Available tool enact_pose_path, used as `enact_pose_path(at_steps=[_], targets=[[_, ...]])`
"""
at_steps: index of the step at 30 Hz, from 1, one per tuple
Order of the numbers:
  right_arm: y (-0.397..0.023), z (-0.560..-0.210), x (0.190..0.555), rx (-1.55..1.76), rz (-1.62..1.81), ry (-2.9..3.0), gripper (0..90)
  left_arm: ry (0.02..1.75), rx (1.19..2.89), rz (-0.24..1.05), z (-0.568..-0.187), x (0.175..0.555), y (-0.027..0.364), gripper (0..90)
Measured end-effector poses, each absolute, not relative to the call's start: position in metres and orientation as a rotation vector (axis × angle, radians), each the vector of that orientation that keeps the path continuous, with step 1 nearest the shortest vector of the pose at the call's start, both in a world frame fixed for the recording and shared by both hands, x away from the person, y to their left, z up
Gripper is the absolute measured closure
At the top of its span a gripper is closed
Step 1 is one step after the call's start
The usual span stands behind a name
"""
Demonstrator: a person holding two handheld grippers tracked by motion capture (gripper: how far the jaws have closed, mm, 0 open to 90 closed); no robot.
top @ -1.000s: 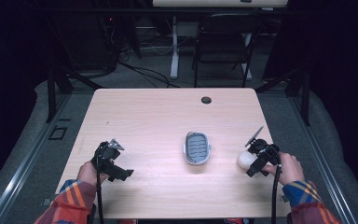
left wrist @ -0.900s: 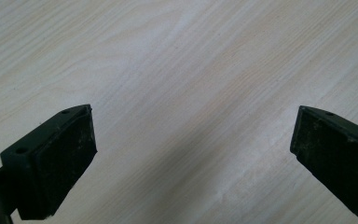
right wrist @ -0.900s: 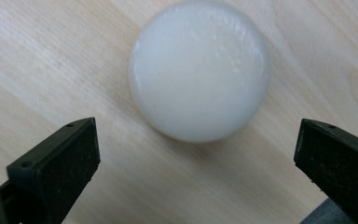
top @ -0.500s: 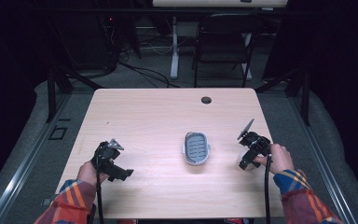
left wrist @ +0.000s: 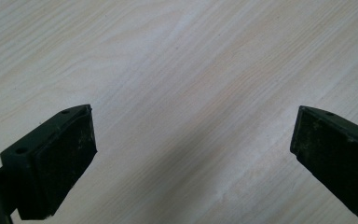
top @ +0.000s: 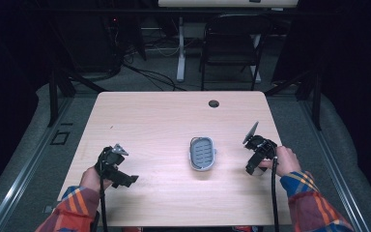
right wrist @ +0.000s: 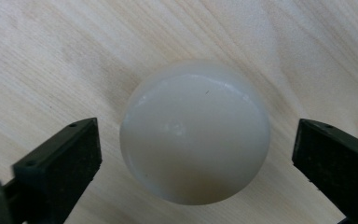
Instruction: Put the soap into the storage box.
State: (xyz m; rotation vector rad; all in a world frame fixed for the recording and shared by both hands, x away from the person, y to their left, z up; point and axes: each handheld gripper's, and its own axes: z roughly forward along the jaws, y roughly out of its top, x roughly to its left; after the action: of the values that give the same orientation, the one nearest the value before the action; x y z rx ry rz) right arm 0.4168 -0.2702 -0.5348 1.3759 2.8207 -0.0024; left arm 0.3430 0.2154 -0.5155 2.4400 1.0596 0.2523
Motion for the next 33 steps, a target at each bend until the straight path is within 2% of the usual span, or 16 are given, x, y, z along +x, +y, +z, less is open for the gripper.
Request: enact_pose_path(at_steps=[2, 3, 10, 12, 16, 21, 31, 33], targets=[[-0.269, -0.5374, 0.4167, 1.394, 0.016, 2.81, 4.7, 1.059, 2.441, 0.252, -0.5155, 0.343, 0.2159, 0.2], [-0.2679, -0.5335, 0.4208, 1.326, -0.094, 2.859, 4.8, 1.063, 2.438, 0.25, -0.5156, 0.3429, 0.216, 0.2], [-0.266, -0.5376, 0.4216, 1.35, -0.069, 2.841, 9.9, 1.059, 2.442, 0.25, -0.5156, 0.3433, 0.2158, 0.2], [-0.2659, -0.5382, 0.4217, 1.366, -0.073, 2.841, 14.8, 1.058, 2.442, 0.25, -0.5155, 0.3432, 0.2158, 0.2], [-0.2656, -0.5413, 0.42, 1.384, -0.058, 2.835, 15.0, 1.06, 2.442, 0.248, -0.5156, 0.3432, 0.2159, 0.2], [-0.2644, -0.5426, 0.4209, 1.356, -0.111, 2.849, 23.7, 1.062, 2.439, 0.248, -0.5155, 0.343, 0.216, 0.2], [-0.2654, -0.54, 0.4202, 1.357, -0.1, 2.839, 24.3, 1.059, 2.44, 0.249, -0.5153, 0.343, 0.2161, 0.2], [-0.266, -0.54, 0.4175, 1.397, -0.015, 2.808, 24.3, 1.057, 2.441, 0.25, -0.5152, 0.3431, 0.216, 0.2]])
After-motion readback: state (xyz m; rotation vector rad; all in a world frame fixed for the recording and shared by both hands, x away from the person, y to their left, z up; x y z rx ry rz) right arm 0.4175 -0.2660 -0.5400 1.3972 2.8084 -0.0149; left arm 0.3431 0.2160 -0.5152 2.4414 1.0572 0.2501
